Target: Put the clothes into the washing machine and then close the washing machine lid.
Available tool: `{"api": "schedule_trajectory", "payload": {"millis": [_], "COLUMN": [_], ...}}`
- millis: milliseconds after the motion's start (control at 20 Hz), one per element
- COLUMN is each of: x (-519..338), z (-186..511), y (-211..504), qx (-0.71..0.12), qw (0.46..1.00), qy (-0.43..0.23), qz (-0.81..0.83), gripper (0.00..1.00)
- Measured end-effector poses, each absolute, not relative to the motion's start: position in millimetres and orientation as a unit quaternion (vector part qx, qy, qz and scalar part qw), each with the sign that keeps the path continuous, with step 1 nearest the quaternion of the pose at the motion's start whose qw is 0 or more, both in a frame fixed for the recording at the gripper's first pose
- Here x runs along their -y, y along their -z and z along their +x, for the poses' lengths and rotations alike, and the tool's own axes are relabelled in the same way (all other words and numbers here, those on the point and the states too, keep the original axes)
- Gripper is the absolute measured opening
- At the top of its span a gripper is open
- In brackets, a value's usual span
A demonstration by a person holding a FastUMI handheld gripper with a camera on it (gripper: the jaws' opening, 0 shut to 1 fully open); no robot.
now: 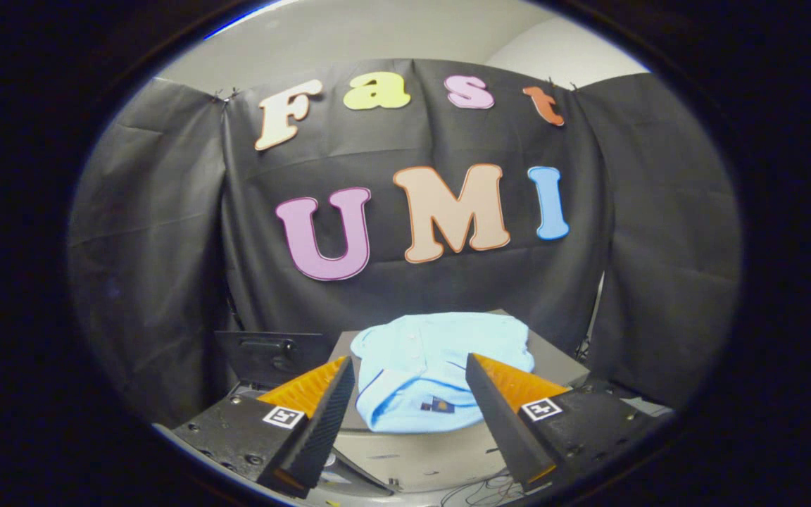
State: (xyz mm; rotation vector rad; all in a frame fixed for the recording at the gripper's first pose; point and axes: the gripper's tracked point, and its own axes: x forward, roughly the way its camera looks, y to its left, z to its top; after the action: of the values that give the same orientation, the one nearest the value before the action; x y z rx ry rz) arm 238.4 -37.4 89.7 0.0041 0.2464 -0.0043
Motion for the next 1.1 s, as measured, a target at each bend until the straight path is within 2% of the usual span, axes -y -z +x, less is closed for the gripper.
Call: {"api": "schedule_trajectory", "payload": {"millis": [100,250,350,550,600,650,750,800,950,1100], "x": [45.8,69.0,71.8,73.6,75.3,73.6,76.5,74.2,74.9,74.4], "z": [275.6,319.2,346.9,369.7,366.2,366.8,364.3,369.7,374.9,376.1], "y": [-83.6,-32.2,-12.5,38.7,55.9,49.6,56.2,49.0,50.6,49.0], "qx": [-0.144,-0.234,-0.249,-0.316,-0.354,-0.340,-0.359,-0.332,-0.319,-0.293], "qw": [0.989,0.971,0.967,0.945,0.931,0.937,0.931,0.941,0.947,0.950], "qy": [0.011,0.042,0.054,0.070,0.079,0.078,0.062,0.057,0.039,0.032], "qz": [-0.012,-0.014,0.031,0.055,0.047,0.019,-0.034,-0.026,0.000,0.100], "gripper": [0.96,0.97,0.98,0.97,0.98,0.97,0.79,0.70,0.44,0.17]}}
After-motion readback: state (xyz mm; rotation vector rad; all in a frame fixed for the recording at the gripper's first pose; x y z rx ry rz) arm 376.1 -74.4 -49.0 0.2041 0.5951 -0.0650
